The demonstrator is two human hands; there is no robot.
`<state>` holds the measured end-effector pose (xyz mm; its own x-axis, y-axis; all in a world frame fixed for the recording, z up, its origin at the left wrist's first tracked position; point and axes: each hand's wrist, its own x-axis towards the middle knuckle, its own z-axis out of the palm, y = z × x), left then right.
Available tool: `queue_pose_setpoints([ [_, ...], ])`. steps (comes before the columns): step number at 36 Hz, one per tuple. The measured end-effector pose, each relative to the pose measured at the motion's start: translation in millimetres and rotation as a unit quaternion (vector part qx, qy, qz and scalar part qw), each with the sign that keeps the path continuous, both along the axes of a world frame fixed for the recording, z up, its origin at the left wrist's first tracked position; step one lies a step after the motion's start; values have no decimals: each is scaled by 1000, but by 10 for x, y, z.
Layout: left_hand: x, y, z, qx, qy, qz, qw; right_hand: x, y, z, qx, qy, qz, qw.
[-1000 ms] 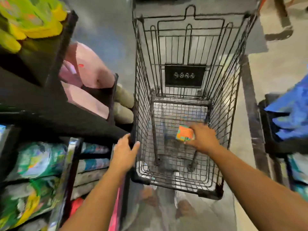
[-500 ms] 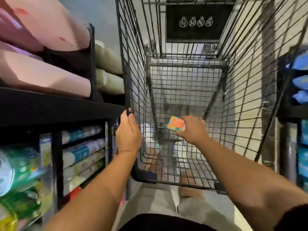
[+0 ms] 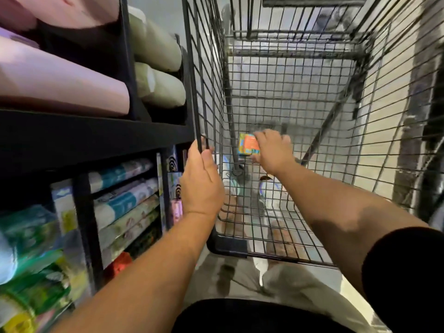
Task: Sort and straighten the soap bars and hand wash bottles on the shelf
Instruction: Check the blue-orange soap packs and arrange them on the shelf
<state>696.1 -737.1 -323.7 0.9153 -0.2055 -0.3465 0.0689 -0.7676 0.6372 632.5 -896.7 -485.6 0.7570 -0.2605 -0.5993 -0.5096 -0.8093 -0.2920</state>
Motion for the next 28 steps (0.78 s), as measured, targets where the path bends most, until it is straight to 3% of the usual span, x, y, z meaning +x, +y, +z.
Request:
queue_pose_setpoints([
  [10,-15,24,-45,-20,4,10,1000,-391,311,111,64,42,44,996],
  [20,-24,26,-71,-35,-6,3,999,-654,511,105,200,91,96,971],
  [28,-22,28,-63,-28,-24,4,999,-693,357,215,211,127,108,963],
])
